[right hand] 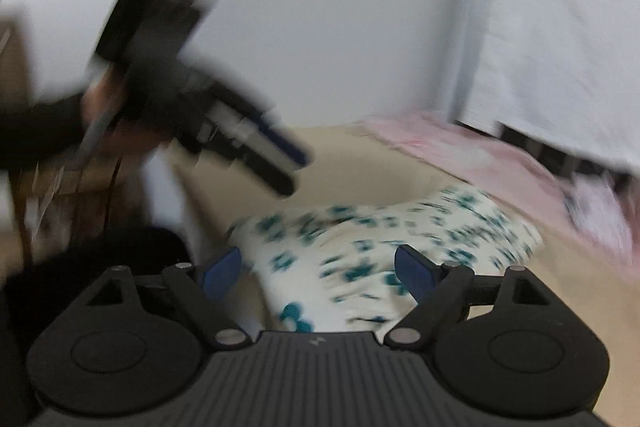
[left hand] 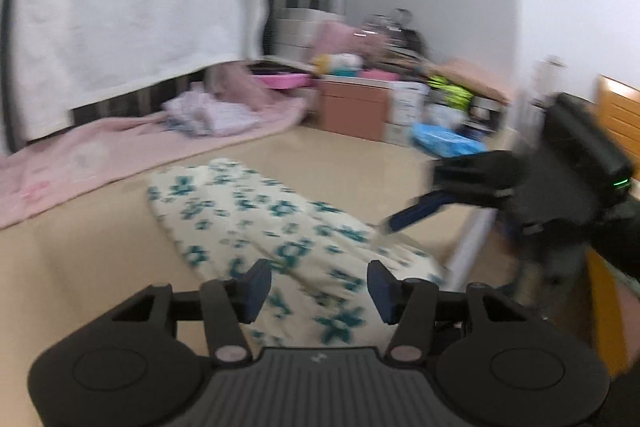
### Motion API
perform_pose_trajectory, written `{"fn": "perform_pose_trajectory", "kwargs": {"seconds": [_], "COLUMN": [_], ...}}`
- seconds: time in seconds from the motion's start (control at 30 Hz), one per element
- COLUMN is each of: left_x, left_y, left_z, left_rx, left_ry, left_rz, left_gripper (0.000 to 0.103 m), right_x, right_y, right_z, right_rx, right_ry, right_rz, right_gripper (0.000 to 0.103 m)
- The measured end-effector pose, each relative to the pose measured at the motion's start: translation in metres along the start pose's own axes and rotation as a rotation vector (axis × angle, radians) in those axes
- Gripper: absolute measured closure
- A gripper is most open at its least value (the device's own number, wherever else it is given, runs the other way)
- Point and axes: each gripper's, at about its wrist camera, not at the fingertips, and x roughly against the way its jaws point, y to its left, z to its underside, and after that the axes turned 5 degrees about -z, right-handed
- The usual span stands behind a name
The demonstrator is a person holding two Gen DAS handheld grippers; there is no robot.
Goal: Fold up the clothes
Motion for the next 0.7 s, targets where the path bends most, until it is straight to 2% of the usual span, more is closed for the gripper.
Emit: {"fn": "perform_pose_trajectory", "kwargs": {"seconds": [0.07,0.13,0.2,0.23,0.33,0.43,0.6,0.7], "left_x": [0.002,0.004,0.005,0.006,0.009,0.001,-0.014,-0.019], "left_y": [-0.011,-0.023,-0.034,-0.038,-0.055,-0.071,-0.079,-0.084], "left_z": [0.006,0.012,0.017,0.019,0.027,0.037,0.052,0.054], "left_rx": [-0.063,-0.122,-0.177,-0.205,-0.327,-0.477,-0.544,-0.582], "left_ry": [0.001,0.004,0.014,0.015,-0.012,0.0,-0.043,-0.088], "left_rz": [0.014,0.006,-0.007,-0.008,-0.011,-0.037,-0.074,-0.043], "left_gripper": [0.041,0.033,0.033,0.033,0.027,0.024,0.024,0.024], "right_x": [-0.019,-0.031,-0.03,-0.028,-0.023,-0.014,0.001,0.011], "right_y": [0.005,0.003,-0.013,-0.022,-0.038,-0.054,-0.077,-0.077], "right_z": [0.004,0.006,0.004,0.002,-0.006,-0.006,0.0,0.002], "right_rx": [0.104,0.145,0.069,0.024,-0.031,-0.121,-0.264,-0.299], "right_ry": [0.076,0.108,0.101,0.108,0.137,0.119,0.089,0.092], "right_rz": [-0.023,-0.044,-0.101,-0.126,-0.205,-0.295,-0.439,-0.502], "right_gripper": [0.031,0.053,0.061,0.069,0.074,0.074,0.074,0.074]}}
